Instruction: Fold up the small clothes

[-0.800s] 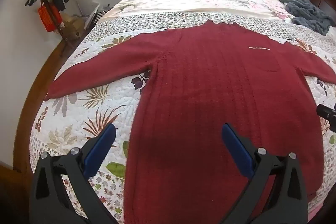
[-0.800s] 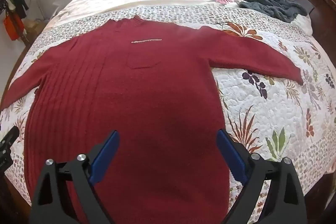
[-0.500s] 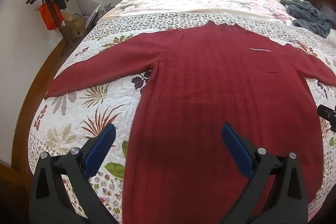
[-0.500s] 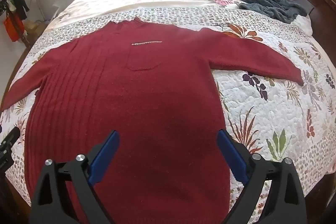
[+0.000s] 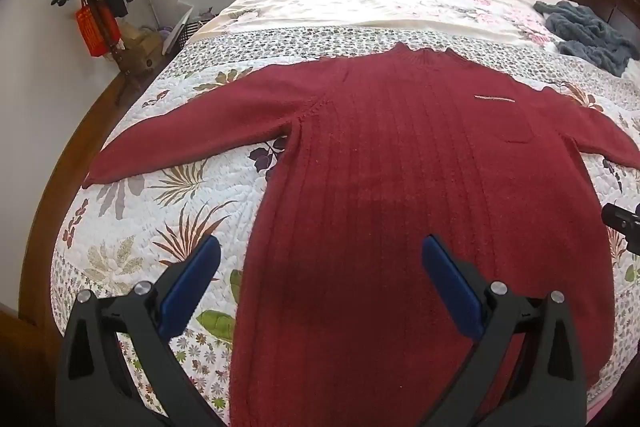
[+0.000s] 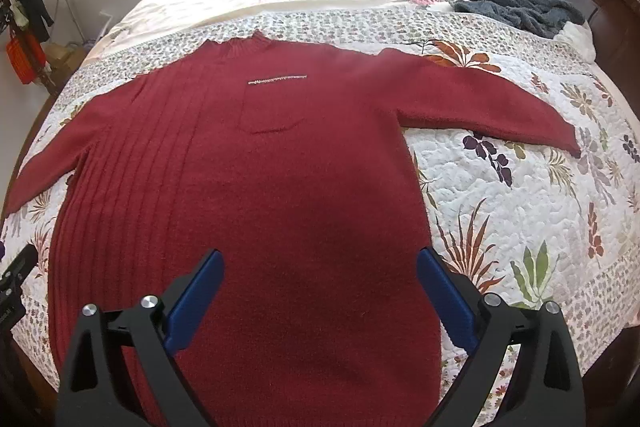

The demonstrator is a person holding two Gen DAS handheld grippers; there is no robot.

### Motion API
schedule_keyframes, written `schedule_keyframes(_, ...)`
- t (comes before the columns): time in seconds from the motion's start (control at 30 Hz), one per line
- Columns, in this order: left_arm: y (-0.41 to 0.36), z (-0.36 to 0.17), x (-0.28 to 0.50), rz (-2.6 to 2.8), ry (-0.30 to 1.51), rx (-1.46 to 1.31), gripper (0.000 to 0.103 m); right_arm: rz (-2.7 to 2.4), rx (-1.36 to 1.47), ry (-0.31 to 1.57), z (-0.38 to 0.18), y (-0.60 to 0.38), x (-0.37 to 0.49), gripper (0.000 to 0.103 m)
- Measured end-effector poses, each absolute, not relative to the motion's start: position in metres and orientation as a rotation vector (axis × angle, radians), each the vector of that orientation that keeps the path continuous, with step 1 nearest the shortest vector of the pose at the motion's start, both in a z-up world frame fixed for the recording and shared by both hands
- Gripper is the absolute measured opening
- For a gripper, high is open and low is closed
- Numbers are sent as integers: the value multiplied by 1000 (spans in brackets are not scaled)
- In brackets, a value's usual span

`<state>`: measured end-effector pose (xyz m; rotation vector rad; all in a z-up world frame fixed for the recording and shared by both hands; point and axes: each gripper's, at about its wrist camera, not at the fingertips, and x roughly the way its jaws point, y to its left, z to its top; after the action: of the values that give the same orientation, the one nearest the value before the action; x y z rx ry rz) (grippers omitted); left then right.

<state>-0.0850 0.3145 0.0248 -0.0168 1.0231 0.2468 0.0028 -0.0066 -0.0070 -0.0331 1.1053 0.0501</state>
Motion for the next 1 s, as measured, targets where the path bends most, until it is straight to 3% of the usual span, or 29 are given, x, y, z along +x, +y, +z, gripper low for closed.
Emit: schedule_keyframes(1.0,316,23,-86,256,1022,-8,100,53,-32,1112,-10,-6,6,99)
